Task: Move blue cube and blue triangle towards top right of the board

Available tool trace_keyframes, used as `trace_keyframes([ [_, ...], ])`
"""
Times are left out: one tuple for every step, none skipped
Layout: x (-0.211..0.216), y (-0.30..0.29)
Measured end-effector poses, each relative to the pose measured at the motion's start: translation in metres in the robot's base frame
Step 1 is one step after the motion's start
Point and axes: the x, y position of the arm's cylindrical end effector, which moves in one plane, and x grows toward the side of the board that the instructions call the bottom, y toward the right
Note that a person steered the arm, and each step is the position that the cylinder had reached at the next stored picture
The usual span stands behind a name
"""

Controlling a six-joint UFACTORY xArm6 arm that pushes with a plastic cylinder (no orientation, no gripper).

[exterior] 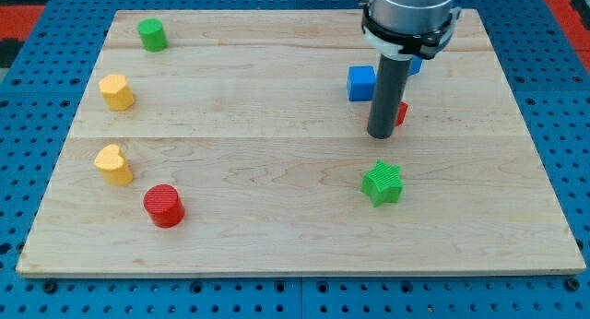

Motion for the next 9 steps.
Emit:
trace_keyframes([
  [-0.014, -0.075],
  [-0.069, -0.076],
  [-0.072, -0.017],
  [-0.071, 0.001],
  [-0.071, 0.003],
  [-0.085, 0.007],
  [-0.105, 0.018],
  [-0.114, 0.019],
  [-0.153, -0.012],
])
